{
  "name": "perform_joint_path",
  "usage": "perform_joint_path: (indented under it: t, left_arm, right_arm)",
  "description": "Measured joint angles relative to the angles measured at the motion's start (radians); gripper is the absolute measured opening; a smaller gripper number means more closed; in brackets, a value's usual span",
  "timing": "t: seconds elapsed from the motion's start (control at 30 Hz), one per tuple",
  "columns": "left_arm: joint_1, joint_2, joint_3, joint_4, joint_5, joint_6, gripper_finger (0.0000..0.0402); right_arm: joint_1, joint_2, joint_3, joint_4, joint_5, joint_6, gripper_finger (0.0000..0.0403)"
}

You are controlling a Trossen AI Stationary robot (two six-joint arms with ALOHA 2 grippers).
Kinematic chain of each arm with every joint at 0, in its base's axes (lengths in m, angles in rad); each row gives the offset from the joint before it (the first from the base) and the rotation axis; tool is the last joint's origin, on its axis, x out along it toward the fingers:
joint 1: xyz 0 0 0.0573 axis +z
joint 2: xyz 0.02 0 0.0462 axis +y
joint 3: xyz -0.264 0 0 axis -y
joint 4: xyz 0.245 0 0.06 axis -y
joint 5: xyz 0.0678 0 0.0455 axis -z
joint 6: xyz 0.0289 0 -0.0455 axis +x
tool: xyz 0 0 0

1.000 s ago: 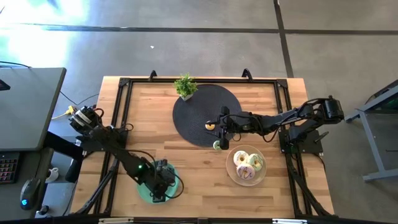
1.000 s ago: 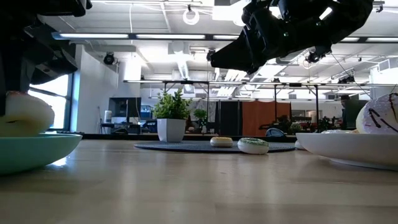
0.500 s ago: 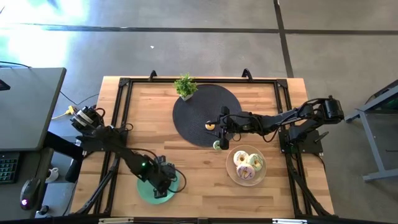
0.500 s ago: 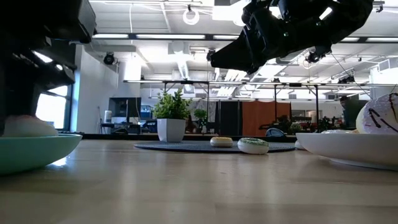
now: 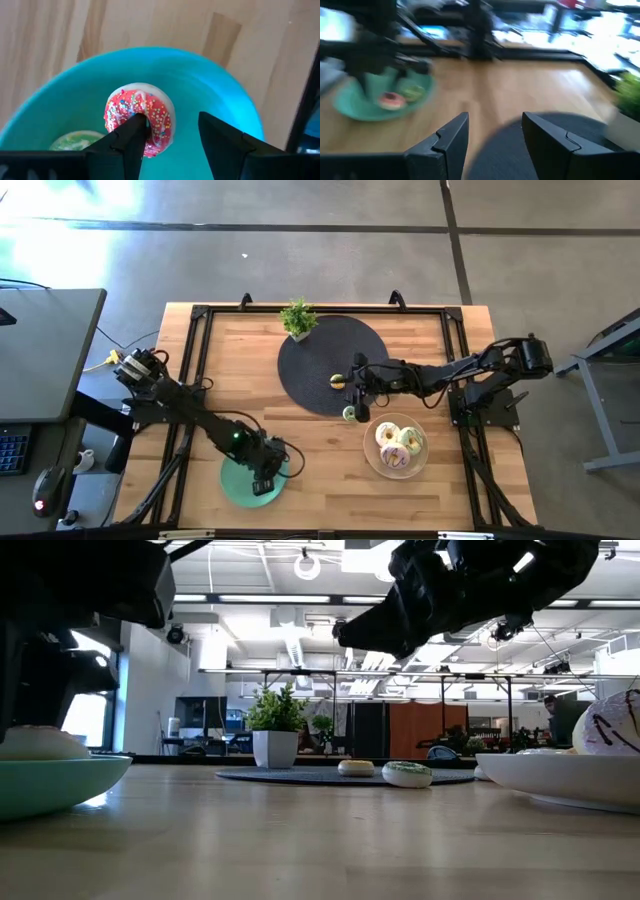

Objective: Pick & Place donuts
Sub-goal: Put the left small pink donut on the blue plate

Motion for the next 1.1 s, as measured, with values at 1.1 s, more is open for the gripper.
perform_joint_path:
  t: [1.1]
  left_arm:
    - [0.018, -0.062, 0.0, -0.008, -0.037, 0.099, 0.0177]
  right_arm:
    - [0.253, 0.703, 0.725, -0.087, -0.195, 0.122, 0.018]
